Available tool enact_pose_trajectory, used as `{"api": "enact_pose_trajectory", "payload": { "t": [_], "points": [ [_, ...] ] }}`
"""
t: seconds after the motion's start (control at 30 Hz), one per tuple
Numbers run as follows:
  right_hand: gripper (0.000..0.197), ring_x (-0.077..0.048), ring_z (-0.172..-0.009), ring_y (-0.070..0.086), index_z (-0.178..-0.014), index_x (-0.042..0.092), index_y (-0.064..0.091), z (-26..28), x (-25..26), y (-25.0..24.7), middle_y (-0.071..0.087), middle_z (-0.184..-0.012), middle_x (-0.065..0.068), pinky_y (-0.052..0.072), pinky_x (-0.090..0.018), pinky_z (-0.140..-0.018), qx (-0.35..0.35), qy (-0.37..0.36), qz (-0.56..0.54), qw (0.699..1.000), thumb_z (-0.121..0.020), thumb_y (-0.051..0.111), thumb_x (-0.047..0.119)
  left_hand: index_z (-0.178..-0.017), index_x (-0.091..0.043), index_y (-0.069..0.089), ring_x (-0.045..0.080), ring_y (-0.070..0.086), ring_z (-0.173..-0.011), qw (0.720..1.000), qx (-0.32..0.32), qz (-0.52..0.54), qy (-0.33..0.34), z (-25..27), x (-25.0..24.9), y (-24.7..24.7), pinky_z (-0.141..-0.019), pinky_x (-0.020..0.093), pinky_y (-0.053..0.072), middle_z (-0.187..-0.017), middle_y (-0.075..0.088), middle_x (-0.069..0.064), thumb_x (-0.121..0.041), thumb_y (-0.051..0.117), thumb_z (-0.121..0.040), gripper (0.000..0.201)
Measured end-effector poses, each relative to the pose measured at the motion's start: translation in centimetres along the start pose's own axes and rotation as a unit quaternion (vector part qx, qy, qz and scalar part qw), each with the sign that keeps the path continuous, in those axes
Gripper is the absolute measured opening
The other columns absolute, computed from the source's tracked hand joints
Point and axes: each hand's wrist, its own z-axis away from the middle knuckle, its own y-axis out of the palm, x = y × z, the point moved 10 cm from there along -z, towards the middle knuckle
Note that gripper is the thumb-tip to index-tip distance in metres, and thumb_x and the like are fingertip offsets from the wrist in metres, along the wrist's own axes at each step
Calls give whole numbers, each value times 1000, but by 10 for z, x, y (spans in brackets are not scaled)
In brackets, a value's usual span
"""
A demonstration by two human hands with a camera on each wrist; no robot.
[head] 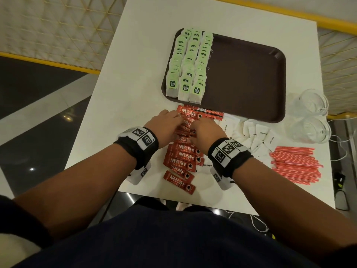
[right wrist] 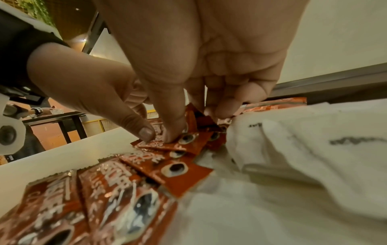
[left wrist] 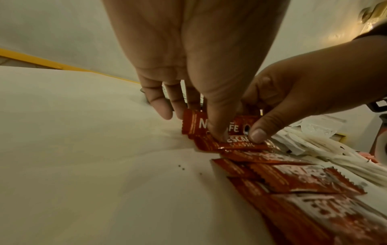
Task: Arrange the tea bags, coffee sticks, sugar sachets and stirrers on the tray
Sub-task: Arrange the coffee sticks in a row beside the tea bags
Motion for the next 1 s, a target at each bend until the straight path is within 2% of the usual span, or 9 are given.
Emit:
{"api": "enact_pose_trajectory", "payload": {
  "t": [0.23, 0.4, 0.53, 0.63, 0.7, 0.8, 0.87, 0.93, 1.0],
  "points": [
    [25, -25, -106, 55, -115, 20, 64, -6, 4, -1, 62, -110, -4, 51, -43, -92, -7, -2, 24, 1000, -94, 60, 33, -130, -16, 51, 26, 45, -119, 1000, -6, -23, 7, -2, -1, -1, -92, 40, 43, -133, 49, 6, -26, 55, -96, 36],
    [23, -25, -101, 58, -111, 20, 67, -7, 6, -20, 65, -106, -4, 51, -43, -90, -37, -17, 12, 999, -94, 57, 31, -128, -17, 48, 26, 48, -115, 999, -18, -37, 11, -7, 3, -11, -91, 41, 42, -128, 53, 5, -32, 49, -98, 34],
    [19, -22, -92, 58, -106, 21, 69, -9, 4, -47, 65, -97, -1, 49, -37, -83, -50, -22, -56, 997, -94, 57, 29, -120, -21, 55, 22, 59, -102, 995, -19, 92, 23, -11, 11, -38, -88, 41, 49, -115, 62, 1, -35, 54, -95, 28],
    [17, -13, -82, 58, -105, 21, 69, -10, 0, -68, 65, -90, 5, 46, -30, -76, -37, -12, -140, 989, -94, 59, 30, -106, -22, 62, 14, 60, -87, 977, -31, 210, 26, -16, 23, -67, -76, 28, 50, -98, 63, -8, -30, 66, -91, 17],
    [11, -14, -80, 62, -99, 23, 69, -11, -4, -79, 67, -88, 4, 53, -33, -79, -28, 0, -214, 976, -93, 62, 30, -106, -21, 65, 13, 63, -82, 942, -34, 333, -1, -19, 33, -83, -70, 24, 52, -93, 65, -8, -29, 74, -86, 23],
    [9, -17, -79, 69, -94, 17, 70, -13, -8, -93, 73, -88, -5, 58, -38, -81, -25, -1, -347, 937, -92, 66, 25, -113, -18, 65, 13, 67, -90, 854, -38, 519, -17, -26, 38, -96, -72, 26, 56, -101, 71, 1, -25, 77, -82, 34],
    [11, -15, -72, 68, -96, 9, 69, -17, -7, -97, 73, -86, -9, 58, -33, -76, 0, -16, -452, 892, -93, 64, 18, -118, -20, 63, 14, 66, -100, 804, -22, 594, -1, -33, 30, -97, -77, 26, 54, -113, 71, 4, -26, 72, -85, 34],
    [10, -13, -68, 66, -99, 6, 67, -22, -7, -98, 71, -80, -6, 55, -29, -70, 24, -28, -536, 843, -93, 62, 12, -123, -25, 59, 14, 61, -113, 767, -7, 641, 16, -41, 19, -97, -86, 30, 51, -124, 66, -1, -33, 66, -87, 38],
    [7, -14, -66, 64, -97, 5, 65, -29, -11, -100, 69, -74, -2, 53, -27, -67, 31, -36, -593, 804, -94, 60, 9, -129, -22, 53, 17, 60, -119, 704, -2, 710, 27, -52, 9, -97, -96, 34, 51, -128, 63, -1, -30, 63, -90, 40]
  ]
}}
